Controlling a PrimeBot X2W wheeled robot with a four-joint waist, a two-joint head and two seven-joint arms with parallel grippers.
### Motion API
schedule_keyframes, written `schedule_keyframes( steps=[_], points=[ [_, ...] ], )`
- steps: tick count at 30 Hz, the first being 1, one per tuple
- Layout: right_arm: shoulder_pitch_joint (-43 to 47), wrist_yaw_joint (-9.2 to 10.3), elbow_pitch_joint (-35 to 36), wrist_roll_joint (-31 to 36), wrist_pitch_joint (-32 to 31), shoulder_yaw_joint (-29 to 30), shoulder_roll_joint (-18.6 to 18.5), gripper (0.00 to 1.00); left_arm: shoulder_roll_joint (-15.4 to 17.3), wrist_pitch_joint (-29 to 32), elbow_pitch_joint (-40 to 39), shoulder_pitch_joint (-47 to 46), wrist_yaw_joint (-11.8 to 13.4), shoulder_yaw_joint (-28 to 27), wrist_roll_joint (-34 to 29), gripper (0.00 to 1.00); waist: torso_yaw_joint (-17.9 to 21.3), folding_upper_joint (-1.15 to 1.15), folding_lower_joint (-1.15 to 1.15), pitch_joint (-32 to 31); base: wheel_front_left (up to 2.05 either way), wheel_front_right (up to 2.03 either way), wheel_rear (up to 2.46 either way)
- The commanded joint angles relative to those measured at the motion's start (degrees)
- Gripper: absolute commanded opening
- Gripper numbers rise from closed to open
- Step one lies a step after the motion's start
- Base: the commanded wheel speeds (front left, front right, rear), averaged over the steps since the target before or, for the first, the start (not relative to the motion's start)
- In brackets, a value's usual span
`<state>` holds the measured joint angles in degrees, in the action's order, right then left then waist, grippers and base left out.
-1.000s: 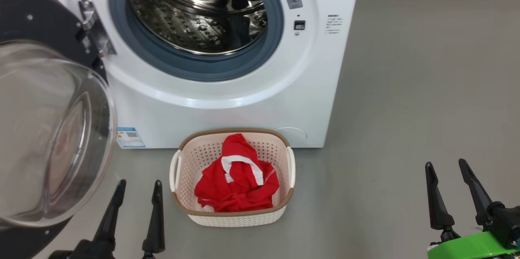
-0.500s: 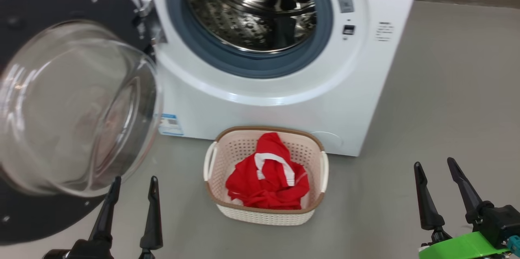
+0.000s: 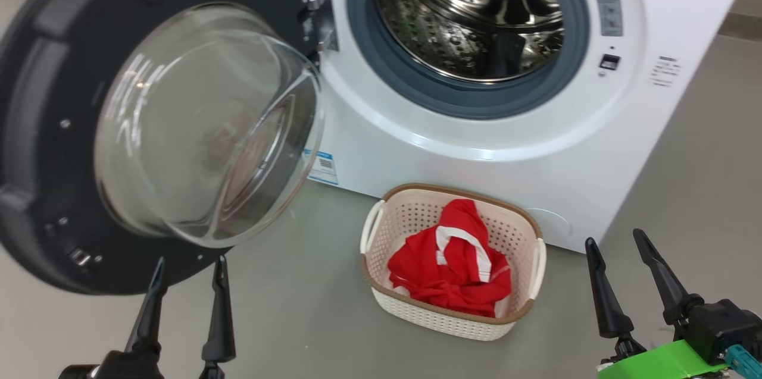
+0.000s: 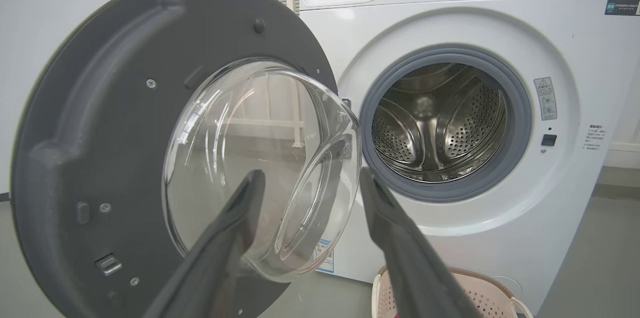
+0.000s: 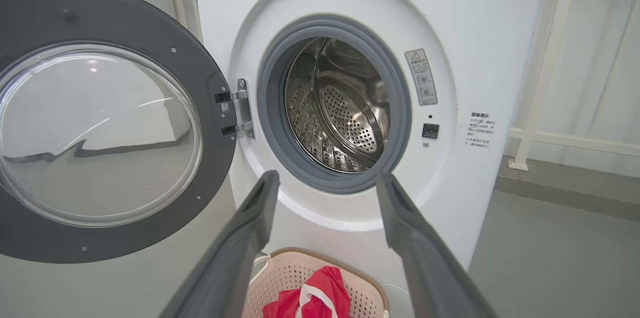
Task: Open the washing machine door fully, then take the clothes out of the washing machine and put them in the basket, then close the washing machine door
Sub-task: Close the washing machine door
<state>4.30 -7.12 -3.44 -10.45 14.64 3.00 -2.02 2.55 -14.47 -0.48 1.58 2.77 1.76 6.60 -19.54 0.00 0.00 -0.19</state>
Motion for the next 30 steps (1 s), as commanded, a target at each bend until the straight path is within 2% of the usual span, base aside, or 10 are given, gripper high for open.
schedule_keyframes(
  steps=[1, 14, 26, 27, 28, 29, 30],
  points=[
    [-2.3, -0.36, 1.8, 0.4, 0.4, -1.6, -0.9, 1.0, 0.4, -0.5, -1.9, -0.5, 0.7, -2.0, -0.4, 1.0, -2.9, 0.0, 0.0, -0.4, 0.0, 0.0, 0.0],
    [-3.0, -0.36, 2.1, 0.6, 0.4, -2.6, -0.9, 1.0, 0.6, -0.5, -2.3, -0.4, 1.3, -2.1, -0.2, 1.0, -8.7, 0.0, 0.0, 0.1, 0.0, 0.0, 0.0],
    [-2.9, -0.36, 1.7, 0.3, 0.4, -2.9, -0.9, 1.0, 1.0, -0.5, -3.3, 0.2, 3.3, -2.7, -1.1, 1.0, -8.7, 0.0, 0.0, 0.2, 0.0, 0.0, 0.0],
    [-2.9, -0.36, 1.7, 0.3, 0.4, -2.8, -0.9, 1.0, 1.0, -0.5, -3.3, 0.3, 3.6, -2.8, -1.0, 0.46, -8.6, 0.0, 0.0, 0.2, 0.0, 0.0, 0.0],
    [-2.9, -0.36, 1.7, 0.3, 0.4, -2.8, -0.9, 1.0, 1.0, -0.5, -3.3, 0.3, 3.6, -2.8, -1.0, 0.46, -8.6, 0.0, 0.0, 0.2, 0.0, 0.0, 0.0],
    [-2.9, -0.36, 1.6, 0.3, 0.4, -2.8, -0.9, 1.0, 1.0, -0.5, -3.7, 0.1, 3.9, -3.1, -0.6, 0.11, -8.4, 0.0, 0.0, 0.2, 0.0, 0.0, 0.0],
    [-2.9, -0.36, 1.6, 0.3, 0.4, -2.7, -0.9, 1.0, 1.0, -0.5, -4.1, 0.0, 3.9, -3.2, -0.3, 0.0, -8.2, 0.0, 0.0, 0.2, 0.0, 0.0, 0.0]
  ],
)
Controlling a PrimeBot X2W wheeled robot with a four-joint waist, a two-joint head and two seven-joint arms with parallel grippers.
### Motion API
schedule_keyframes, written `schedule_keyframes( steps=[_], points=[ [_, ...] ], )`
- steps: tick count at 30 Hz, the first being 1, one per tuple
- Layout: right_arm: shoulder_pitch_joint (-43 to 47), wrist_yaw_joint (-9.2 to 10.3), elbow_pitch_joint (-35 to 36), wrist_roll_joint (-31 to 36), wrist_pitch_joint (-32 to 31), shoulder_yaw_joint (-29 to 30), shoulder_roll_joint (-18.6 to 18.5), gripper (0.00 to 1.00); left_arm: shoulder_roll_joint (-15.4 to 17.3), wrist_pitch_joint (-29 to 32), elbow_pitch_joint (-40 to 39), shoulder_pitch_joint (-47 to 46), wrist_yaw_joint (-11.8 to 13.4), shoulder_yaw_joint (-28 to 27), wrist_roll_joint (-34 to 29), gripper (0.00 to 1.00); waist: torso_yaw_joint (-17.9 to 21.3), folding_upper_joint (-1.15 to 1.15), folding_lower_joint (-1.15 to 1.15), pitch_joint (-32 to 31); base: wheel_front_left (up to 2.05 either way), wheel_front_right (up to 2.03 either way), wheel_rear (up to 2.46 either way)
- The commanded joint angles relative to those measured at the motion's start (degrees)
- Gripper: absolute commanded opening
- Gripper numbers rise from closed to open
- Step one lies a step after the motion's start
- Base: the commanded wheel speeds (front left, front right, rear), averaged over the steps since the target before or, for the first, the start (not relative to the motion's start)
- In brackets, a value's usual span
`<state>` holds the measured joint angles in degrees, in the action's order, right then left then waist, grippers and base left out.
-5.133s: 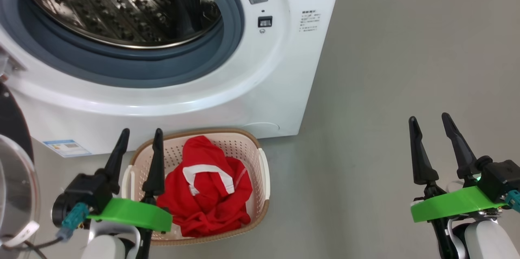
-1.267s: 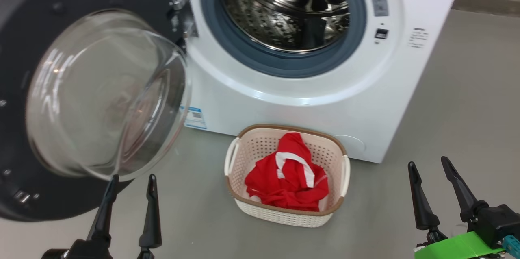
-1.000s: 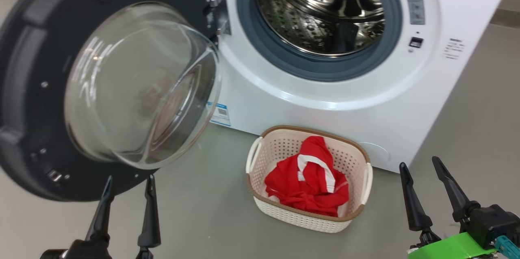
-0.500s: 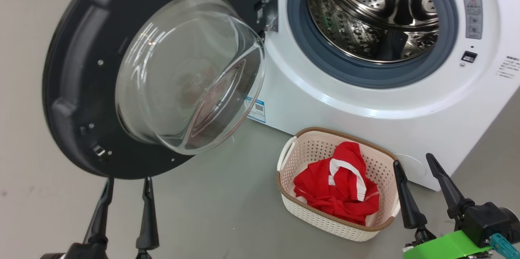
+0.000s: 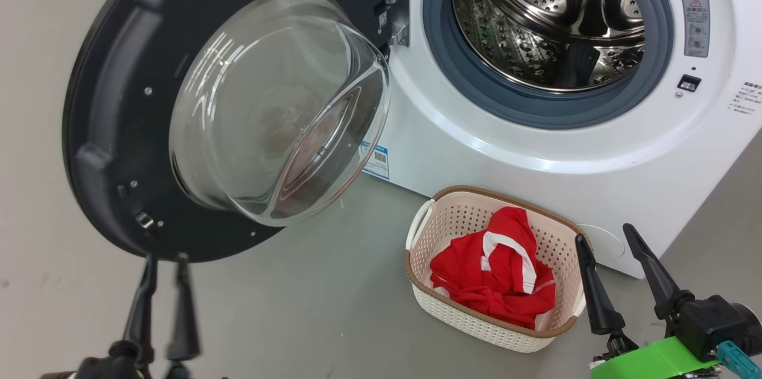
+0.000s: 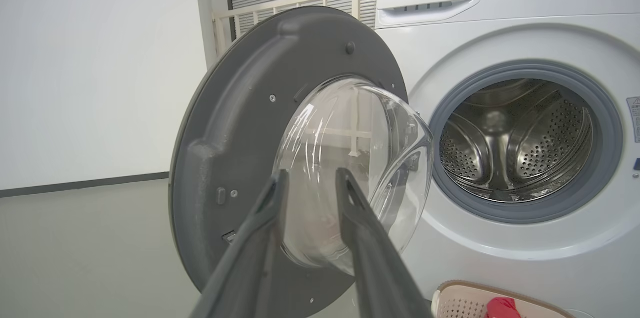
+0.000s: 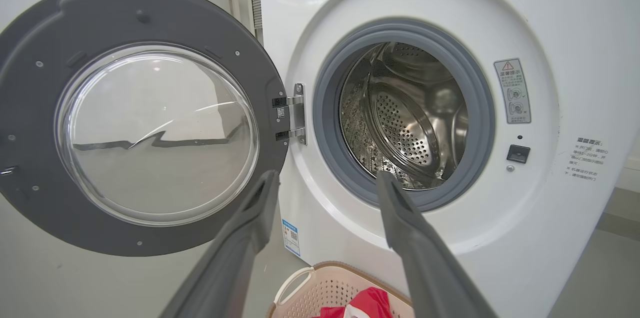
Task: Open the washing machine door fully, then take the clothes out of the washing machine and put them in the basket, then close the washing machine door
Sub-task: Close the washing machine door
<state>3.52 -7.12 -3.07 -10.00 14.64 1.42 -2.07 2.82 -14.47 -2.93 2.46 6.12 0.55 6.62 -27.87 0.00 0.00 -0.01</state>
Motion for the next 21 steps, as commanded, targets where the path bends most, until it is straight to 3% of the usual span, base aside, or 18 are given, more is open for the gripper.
schedule_keyframes(
  steps=[1, 5, 13, 21],
  points=[
    [-2.0, -0.36, 1.3, -0.1, 0.4, -1.0, -0.8, 1.0, 0.7, -0.5, -2.2, -1.1, 0.5, -2.3, 0.0, 0.0, 0.3, 0.0, 0.0, 0.0, 0.0, 0.0, 0.0],
    [-1.8, -0.36, 1.1, -0.2, 0.4, -0.6, -0.8, 1.0, 1.4, -0.5, -4.2, -2.8, 0.7, -5.2, 1.6, 0.0, 0.8, 0.0, 0.0, 0.2, 0.0, 0.0, 0.0],
    [-1.7, -0.36, 1.1, 0.1, 0.4, -0.4, -0.8, 1.0, 1.7, -0.4, -2.1, -9.9, -1.3, -15.9, 14.6, 0.0, 2.0, 0.0, 0.0, 0.6, 0.0, 0.0, 0.0],
    [-2.2, -0.36, 1.0, 0.8, 0.4, -0.5, -0.8, 1.0, 8.4, 5.7, 9.0, -21.4, -3.7, -21.6, 23.8, 0.0, 3.8, 0.0, 0.0, 0.6, 0.0, 0.0, 0.0]
  ],
)
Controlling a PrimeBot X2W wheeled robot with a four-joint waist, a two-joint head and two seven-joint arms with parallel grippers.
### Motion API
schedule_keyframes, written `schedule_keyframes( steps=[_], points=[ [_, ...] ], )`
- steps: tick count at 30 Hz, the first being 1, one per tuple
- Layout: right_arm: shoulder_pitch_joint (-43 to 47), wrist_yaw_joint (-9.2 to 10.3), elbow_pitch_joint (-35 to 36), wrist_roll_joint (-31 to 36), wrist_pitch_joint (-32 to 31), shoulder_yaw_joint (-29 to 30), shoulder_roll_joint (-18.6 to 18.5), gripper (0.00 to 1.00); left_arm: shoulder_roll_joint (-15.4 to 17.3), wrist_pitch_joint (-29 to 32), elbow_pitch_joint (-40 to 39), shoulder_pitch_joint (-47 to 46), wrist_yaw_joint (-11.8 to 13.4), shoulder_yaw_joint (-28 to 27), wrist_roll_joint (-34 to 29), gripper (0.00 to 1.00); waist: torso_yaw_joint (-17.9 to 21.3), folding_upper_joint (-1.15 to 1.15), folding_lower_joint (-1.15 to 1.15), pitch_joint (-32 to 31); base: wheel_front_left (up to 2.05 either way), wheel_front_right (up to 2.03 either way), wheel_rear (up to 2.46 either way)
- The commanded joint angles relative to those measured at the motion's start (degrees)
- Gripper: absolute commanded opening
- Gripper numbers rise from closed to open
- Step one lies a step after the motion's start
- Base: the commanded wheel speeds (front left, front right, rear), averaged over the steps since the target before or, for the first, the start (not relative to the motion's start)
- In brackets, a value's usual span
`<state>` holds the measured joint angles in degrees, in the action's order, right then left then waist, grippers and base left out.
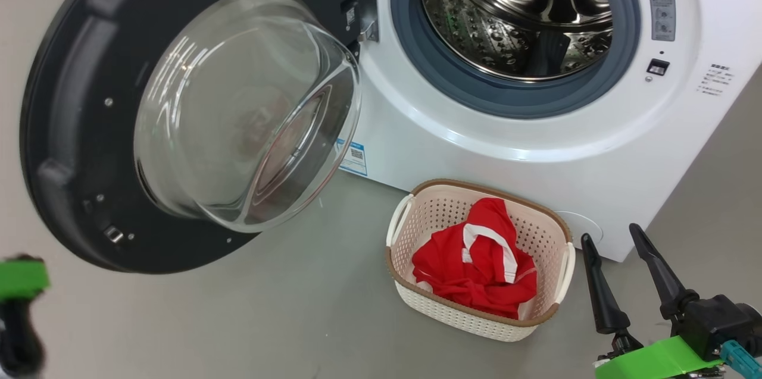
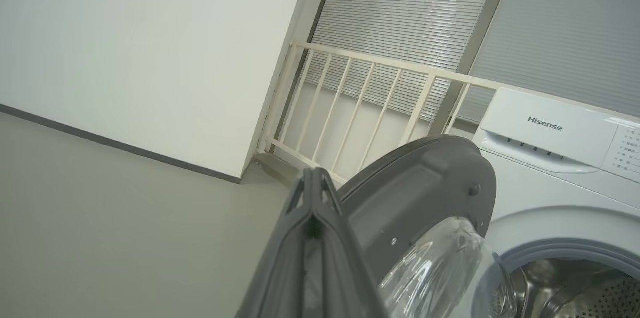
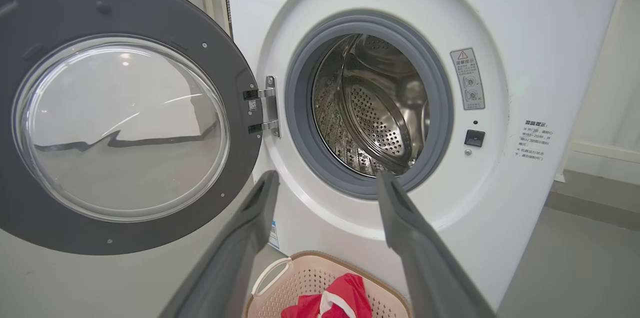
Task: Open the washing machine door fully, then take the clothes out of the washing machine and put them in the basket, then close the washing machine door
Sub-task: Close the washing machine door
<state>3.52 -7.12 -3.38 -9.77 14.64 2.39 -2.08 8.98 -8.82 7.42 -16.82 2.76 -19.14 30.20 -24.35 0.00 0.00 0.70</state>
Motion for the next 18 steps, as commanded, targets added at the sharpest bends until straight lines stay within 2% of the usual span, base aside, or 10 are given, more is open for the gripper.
schedule_keyframes(
  steps=[1, 5, 8, 12, 15, 18],
  points=[
    [-2.2, -0.36, 1.3, 0.6, 0.4, -1.5, -0.8, 1.0, 2.9, 1.4, 0.2, -3.9, -0.6, -2.7, 1.9, 0.0, 0.5, 0.0, 0.0, -0.1, 0.0, 0.0, 0.0],
    [-2.2, -0.36, 1.2, 0.8, 0.4, -1.4, -0.8, 1.0, 4.9, 7.3, 5.9, -10.6, -0.2, -6.2, 9.0, 0.0, 1.4, 0.0, 0.0, -0.5, 0.0, 0.0, 0.0],
    [-1.8, -0.36, 1.3, 0.7, 0.4, -1.1, -0.8, 1.0, 5.4, 13.9, 11.9, -16.3, 0.6, -9.8, 17.2, 0.0, 1.6, 0.0, 0.0, -0.7, 0.0, 0.0, 0.0],
    [-1.6, -0.36, 1.3, 0.7, 0.4, -1.4, -0.8, 1.0, 6.8, 22.7, 20.1, -22.4, 3.4, -13.9, 26.0, 0.0, 2.2, 0.0, 0.0, -0.7, 0.0, 0.0, 0.0],
    [-1.5, -0.36, 1.3, 0.7, 0.4, -1.5, -0.8, 1.0, 8.0, 27.6, 24.9, -25.7, 5.7, -15.8, 29.9, 0.0, 2.6, 0.0, 0.0, -0.6, 0.0, 0.0, 0.0],
    [-1.4, -0.36, 1.1, 0.7, 0.4, -2.1, -0.8, 1.0, 9.4, 31.0, 28.5, -27.4, 6.1, -16.5, 32.0, 0.0, 3.4, 0.0, 0.0, -0.9, 0.0, 0.0, 0.0]
  ],
)
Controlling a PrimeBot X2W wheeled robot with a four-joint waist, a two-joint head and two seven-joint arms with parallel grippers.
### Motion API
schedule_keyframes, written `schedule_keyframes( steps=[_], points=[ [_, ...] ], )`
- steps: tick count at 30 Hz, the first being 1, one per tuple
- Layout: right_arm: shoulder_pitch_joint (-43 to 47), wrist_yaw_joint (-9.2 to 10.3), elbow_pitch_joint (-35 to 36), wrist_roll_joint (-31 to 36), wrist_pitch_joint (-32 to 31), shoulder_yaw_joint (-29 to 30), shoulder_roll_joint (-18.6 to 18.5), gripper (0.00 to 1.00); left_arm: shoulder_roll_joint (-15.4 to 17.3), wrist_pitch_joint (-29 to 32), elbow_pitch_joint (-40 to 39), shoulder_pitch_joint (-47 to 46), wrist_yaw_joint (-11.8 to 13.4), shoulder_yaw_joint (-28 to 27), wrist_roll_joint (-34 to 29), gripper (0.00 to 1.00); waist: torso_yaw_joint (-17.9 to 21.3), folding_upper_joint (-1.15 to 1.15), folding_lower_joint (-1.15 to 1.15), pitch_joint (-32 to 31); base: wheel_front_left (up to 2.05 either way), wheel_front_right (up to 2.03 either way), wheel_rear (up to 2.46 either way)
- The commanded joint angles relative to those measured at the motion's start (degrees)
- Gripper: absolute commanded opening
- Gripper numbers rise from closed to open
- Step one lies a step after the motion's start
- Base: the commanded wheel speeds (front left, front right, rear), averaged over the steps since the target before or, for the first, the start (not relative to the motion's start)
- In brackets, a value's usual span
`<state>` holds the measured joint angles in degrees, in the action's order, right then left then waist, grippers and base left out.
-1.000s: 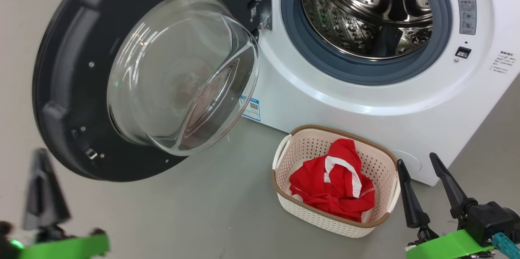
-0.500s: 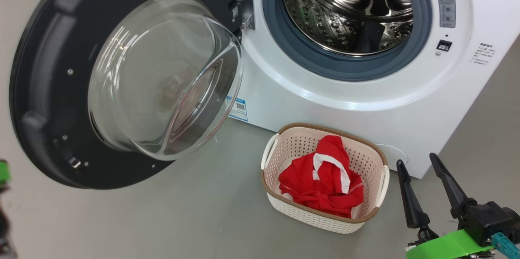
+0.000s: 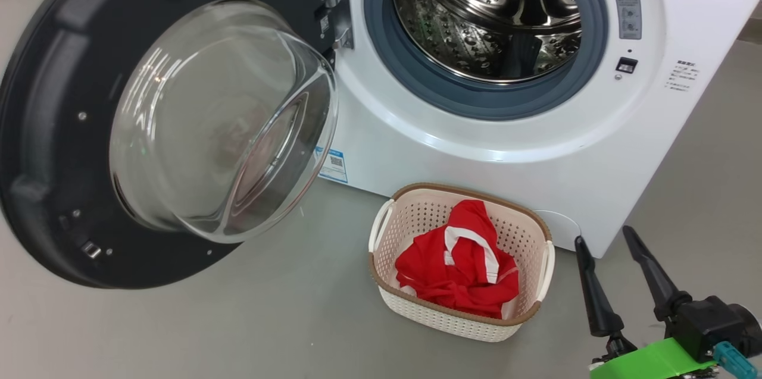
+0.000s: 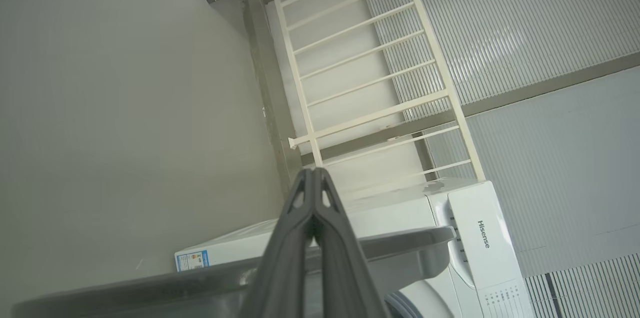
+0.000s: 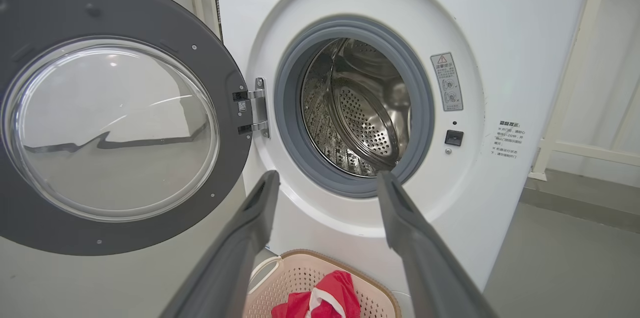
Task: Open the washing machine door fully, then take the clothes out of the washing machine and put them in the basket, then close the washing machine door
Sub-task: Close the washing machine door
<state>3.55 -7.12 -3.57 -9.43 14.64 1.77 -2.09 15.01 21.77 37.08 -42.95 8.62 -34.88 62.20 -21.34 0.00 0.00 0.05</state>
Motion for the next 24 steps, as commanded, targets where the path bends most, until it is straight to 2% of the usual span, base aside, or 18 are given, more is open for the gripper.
schedule_keyframes(
  steps=[1, 6, 10, 24],
  points=[
    [-1.4, -0.36, 1.2, 0.4, 0.4, -1.7, -0.8, 1.0, 3.8, 1.3, 0.0, -1.3, 0.3, -0.6, 0.1, 0.0, 0.7, 0.0, 0.0, -0.5, 0.0, 0.0, 0.0],
    [-1.1, -0.36, 1.1, 0.7, 0.4, -1.9, -0.8, 1.0, 5.2, 4.1, 4.2, -1.7, 0.3, 0.1, 0.4, 0.0, 1.8, 0.0, 0.0, -1.1, 0.0, 0.0, 0.0],
    [-0.9, -0.36, 1.0, 0.5, 0.4, -2.4, -0.8, 1.0, 5.9, 6.4, 6.8, -1.5, -0.7, 1.4, 0.1, 0.0, 3.0, 0.0, 0.0, -1.6, 0.0, 0.0, 0.0],
    [-0.6, -0.36, 1.7, 0.2, 0.4, -2.0, -0.8, 1.0, 4.5, 10.0, 9.3, -1.2, -3.9, 1.6, 2.6, 0.0, 4.7, 0.0, 0.0, -1.2, 0.0, 0.0, 0.0]
  ],
)
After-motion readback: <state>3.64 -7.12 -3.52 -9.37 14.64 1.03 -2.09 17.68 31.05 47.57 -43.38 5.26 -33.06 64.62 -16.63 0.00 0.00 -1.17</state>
